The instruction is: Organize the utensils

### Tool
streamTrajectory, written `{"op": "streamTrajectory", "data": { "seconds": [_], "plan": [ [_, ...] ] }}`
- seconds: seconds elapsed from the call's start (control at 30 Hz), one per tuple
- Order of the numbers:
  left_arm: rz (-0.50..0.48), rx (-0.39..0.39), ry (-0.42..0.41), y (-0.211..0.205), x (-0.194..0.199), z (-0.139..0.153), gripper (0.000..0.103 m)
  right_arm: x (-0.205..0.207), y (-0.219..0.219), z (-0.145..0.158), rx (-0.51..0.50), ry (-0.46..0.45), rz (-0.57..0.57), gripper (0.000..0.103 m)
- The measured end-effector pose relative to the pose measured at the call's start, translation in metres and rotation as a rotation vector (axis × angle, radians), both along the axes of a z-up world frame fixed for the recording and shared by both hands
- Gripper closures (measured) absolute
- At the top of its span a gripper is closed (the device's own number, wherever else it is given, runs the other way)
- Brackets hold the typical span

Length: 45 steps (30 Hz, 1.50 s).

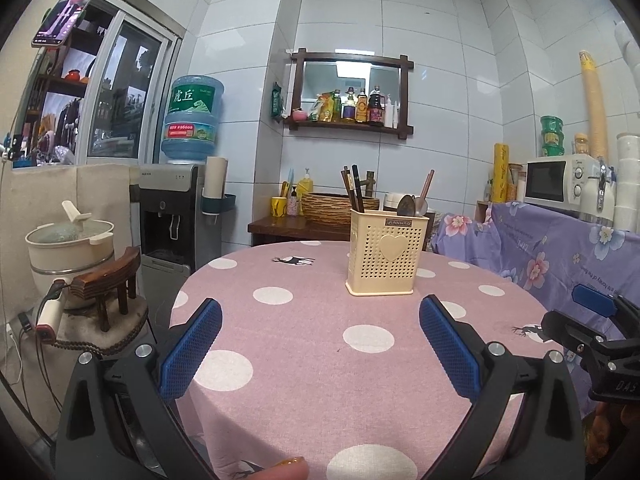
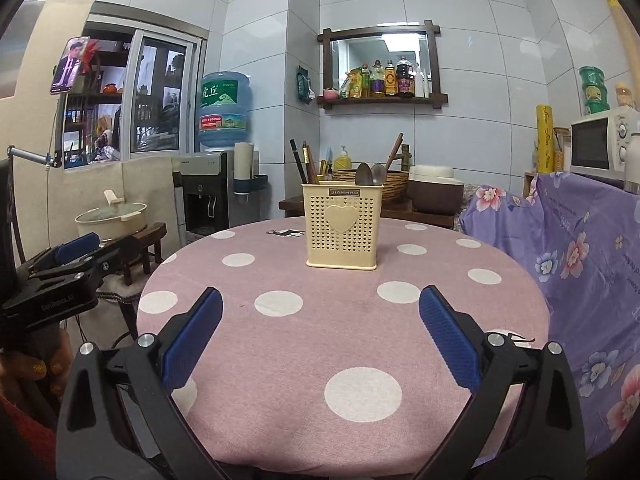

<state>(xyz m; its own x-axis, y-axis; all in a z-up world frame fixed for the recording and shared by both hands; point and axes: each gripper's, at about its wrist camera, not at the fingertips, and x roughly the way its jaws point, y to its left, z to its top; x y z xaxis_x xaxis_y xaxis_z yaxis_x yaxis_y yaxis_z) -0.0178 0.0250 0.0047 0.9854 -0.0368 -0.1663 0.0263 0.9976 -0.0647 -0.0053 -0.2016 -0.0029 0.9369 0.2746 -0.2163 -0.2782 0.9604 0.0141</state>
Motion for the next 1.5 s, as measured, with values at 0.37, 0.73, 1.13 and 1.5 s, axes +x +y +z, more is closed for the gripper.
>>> {"op": "streamTrajectory", "data": {
  "seconds": [0.37,0.73,1.13,1.5],
  "plan": [
    [-0.002,0.013,0.001,-0.0036,-0.0017,-0.0021,0.005,0.0011,-0.0032,0.0004,-0.001,0.000,-0.009,0.006],
    [-0.017,0.018,0.008,-0.0049,-0.0020,-0.0038,0.005,0.0026,-0.0035,-0.0009,0.000,0.007,-0.011,0.006],
    [-0.031,0.014,0.016,-0.0043,-0.0016,-0.0039,0.005,0.0038,-0.0029,-0.0020,-0.002,0.009,-0.010,0.006],
    [-0.048,0.007,0.014,-0.0007,-0.0025,-0.0046,0.005,0.0045,-0.0010,-0.0045,-0.002,0.015,-0.013,0.006]
  ]
}}
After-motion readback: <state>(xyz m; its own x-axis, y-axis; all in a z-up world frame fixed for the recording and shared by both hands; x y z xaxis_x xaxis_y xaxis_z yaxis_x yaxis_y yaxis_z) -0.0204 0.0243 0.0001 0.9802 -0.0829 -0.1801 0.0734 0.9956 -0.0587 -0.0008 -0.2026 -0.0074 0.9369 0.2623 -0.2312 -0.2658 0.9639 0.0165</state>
